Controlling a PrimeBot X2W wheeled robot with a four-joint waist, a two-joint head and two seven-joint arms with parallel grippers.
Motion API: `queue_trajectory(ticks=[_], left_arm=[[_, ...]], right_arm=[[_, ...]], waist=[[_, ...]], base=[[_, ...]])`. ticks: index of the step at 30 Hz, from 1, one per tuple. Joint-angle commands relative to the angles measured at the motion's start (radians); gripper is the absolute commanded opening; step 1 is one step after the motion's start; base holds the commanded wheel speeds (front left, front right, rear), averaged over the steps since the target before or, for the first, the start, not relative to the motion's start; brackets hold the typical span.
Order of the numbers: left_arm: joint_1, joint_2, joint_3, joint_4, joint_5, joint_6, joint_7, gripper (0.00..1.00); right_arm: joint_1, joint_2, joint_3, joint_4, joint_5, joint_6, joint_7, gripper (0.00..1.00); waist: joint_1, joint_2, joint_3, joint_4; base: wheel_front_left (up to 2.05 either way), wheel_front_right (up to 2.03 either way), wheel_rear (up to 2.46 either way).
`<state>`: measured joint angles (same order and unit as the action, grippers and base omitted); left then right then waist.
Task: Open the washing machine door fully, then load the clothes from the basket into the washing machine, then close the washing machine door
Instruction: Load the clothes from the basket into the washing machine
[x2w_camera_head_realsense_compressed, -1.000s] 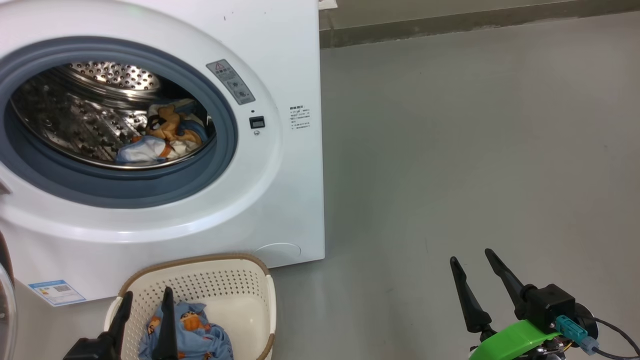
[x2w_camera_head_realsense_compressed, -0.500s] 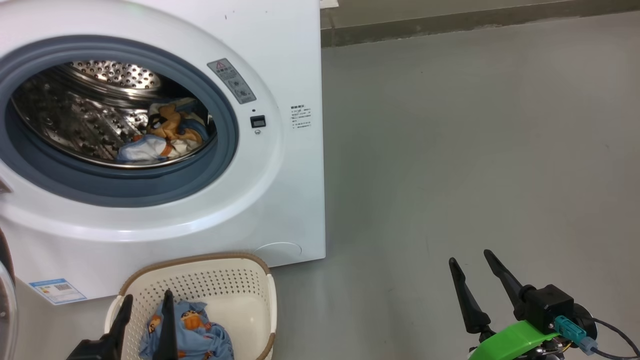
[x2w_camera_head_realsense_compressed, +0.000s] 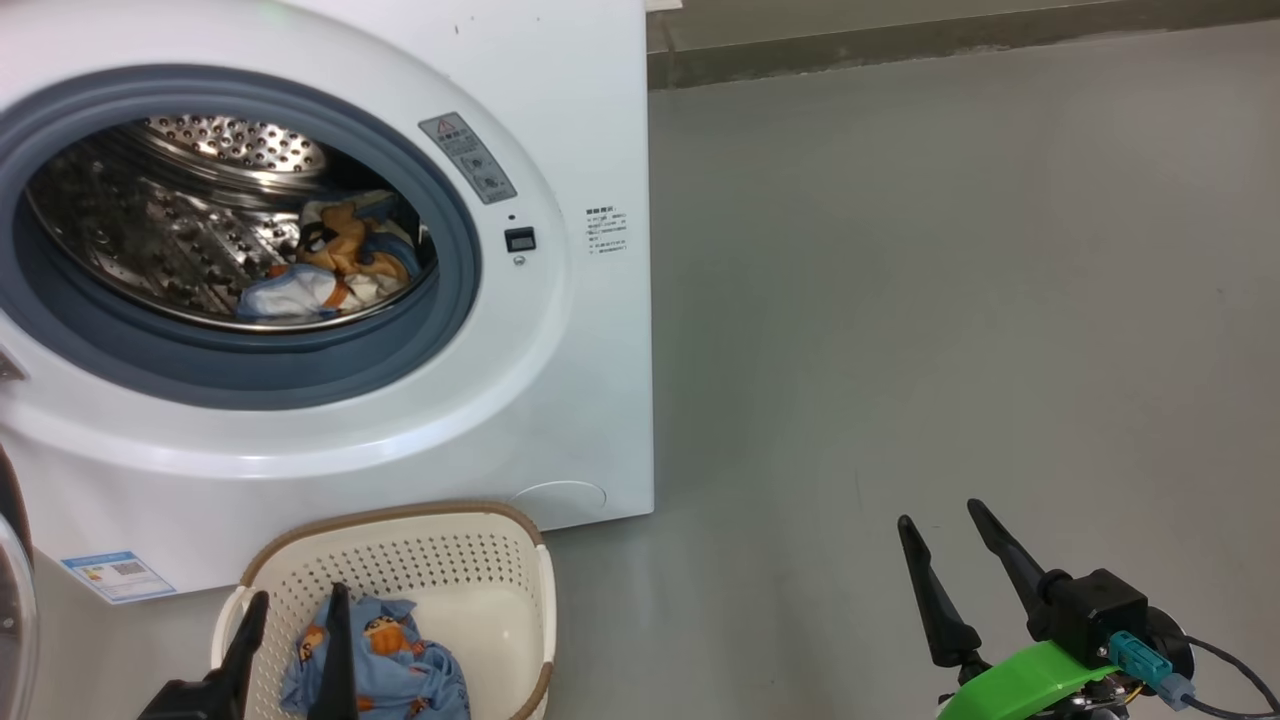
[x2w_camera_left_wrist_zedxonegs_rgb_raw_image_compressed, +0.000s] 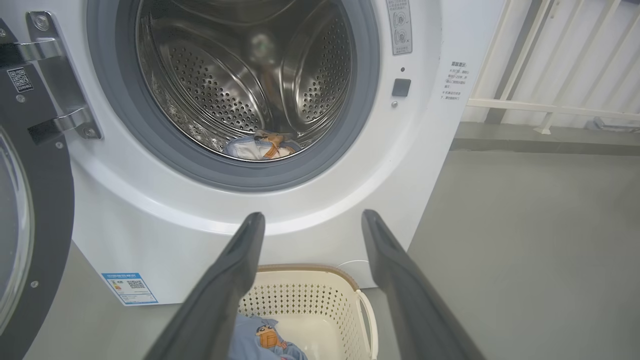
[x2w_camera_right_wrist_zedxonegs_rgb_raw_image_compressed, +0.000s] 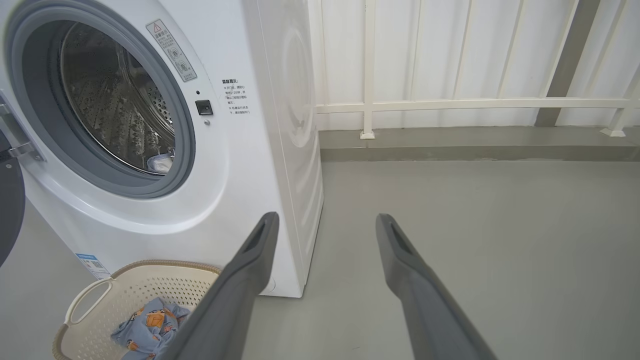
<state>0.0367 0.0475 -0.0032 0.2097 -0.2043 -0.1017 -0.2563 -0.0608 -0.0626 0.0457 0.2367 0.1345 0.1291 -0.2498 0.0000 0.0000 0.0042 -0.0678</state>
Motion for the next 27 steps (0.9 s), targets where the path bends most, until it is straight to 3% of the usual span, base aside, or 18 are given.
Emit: queue_trajectory(ticks=[1,14,27], left_arm=[[-0.032,0.006,0.035,-0.018,0.010,-0.002,-0.006,1.00],[-0.034,0.004,0.034,-0.007,0.010,-0.008,-0.006,1.00],[-0.133,0.003,0.015,0.086,-0.021,-0.017,-0.006,1.00]], right_arm=[[-0.014,0.001,0.024,-0.024,0.001,0.002,-0.012,1.00],[-0.017,-0.002,0.026,-0.027,0.001,0.002,-0.012,1.00],[-0.050,-0.027,0.015,-0.055,-0.012,0.002,-0.012,1.00]], waist=[[0.0000,0.0000,0.000,0.001],[0.0000,0.0000,0.021,0.001],[0.0000,0.0000,0.205,-0.002]], base=[[0.00,0.00,0.00],[0.00,0.00,0.00],[0.00,0.00,0.00]])
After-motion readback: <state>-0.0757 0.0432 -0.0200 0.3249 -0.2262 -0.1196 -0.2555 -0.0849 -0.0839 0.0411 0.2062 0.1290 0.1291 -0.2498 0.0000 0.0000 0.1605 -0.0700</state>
